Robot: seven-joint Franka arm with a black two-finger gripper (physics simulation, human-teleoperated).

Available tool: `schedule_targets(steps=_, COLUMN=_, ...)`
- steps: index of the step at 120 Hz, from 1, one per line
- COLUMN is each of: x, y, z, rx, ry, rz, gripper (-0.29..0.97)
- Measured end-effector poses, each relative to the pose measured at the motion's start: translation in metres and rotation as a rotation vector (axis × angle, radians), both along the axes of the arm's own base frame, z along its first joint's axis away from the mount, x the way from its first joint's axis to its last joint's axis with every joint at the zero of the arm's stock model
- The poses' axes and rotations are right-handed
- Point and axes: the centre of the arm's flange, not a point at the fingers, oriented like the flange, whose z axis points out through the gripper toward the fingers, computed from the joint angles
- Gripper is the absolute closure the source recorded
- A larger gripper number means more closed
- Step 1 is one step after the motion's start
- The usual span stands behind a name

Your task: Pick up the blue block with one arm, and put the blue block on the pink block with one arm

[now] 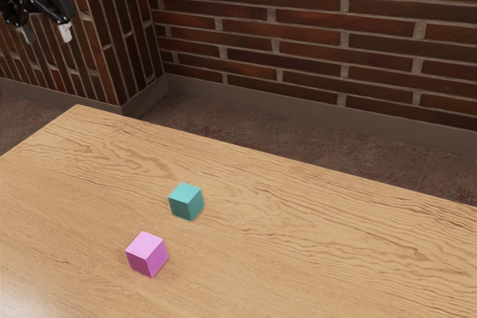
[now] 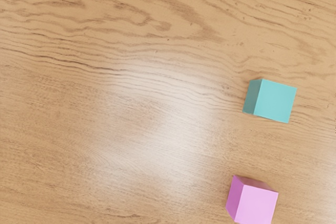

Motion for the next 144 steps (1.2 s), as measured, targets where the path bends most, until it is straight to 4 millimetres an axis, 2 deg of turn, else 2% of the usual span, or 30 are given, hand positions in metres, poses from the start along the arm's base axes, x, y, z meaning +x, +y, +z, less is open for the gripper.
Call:
schedule_targets(steps=26, x=0.006, y=0.003, z=0.008, rx=0.034, ry=-0.064, rz=-0.02, gripper=0.02)
schedule_targets(steps=31, x=-0.014, y=-0.008, z=0.06, rx=0.079, ry=-0.165, rz=-0.036, gripper=0.02)
schedule_targets(steps=34, x=-0.022, y=-0.019, z=0.085, rx=0.107, ry=-0.213, rz=-0.054, gripper=0.02)
schedule_targets(steps=38, x=-0.019, y=-0.041, z=0.098, rx=0.129, ry=-0.255, rz=-0.095, gripper=0.02)
schedule_targets(steps=41, x=-0.007, y=-0.063, z=0.096, rx=0.139, ry=-0.264, rz=-0.137, gripper=0.02)
schedule_targets(steps=44, x=0.013, y=-0.09, z=0.084, rx=0.157, ry=-0.25, rz=-0.183, gripper=0.02)
schedule_targets(steps=48, x=0.036, y=-0.136, z=0.066, rx=0.175, ry=-0.231, rz=-0.257, gripper=0.02)
schedule_targets(steps=51, x=0.053, y=-0.165, z=0.047, rx=0.183, ry=-0.206, rz=-0.299, gripper=0.02)
schedule_targets(steps=54, x=0.069, y=-0.184, z=0.024, rx=0.192, ry=-0.173, rz=-0.323, gripper=0.02)
schedule_targets(steps=57, x=0.085, y=-0.193, z=0.0, rx=0.196, ry=-0.14, rz=-0.331, gripper=0.02)
schedule_targets(steps=63, x=0.11, y=-0.187, z=-0.056, rx=0.177, ry=-0.06, rz=-0.324, gripper=0.02)
schedule_targets(steps=67, x=0.118, y=-0.184, z=-0.088, rx=0.163, ry=-0.017, rz=-0.326, gripper=0.02)
schedule_targets(steps=71, x=0.122, y=-0.188, z=-0.119, rx=0.151, ry=0.014, rz=-0.346, gripper=0.02)
schedule_targets(steps=79, x=0.118, y=-0.193, z=-0.178, rx=0.123, ry=0.081, rz=-0.362, gripper=0.02)
schedule_targets(steps=87, x=0.109, y=-0.188, z=-0.22, rx=0.103, ry=0.129, rz=-0.351, gripper=0.02)
schedule_targets(steps=102, x=0.106, y=-0.185, z=-0.275, rx=0.06, ry=0.144, rz=-0.326, gripper=0.02)
schedule_targets(steps=115, x=0.102, y=-0.189, z=-0.321, rx=0.012, ry=0.127, rz=-0.303, gripper=0.02)
schedule_targets(steps=134, x=0.104, y=-0.196, z=-0.353, rx=0.001, ry=0.078, rz=-0.305, gripper=0.02)
schedule_targets(steps=144, x=0.095, y=-0.198, z=-0.374, rx=-0.002, ry=0.083, rz=-0.31, gripper=0.02)
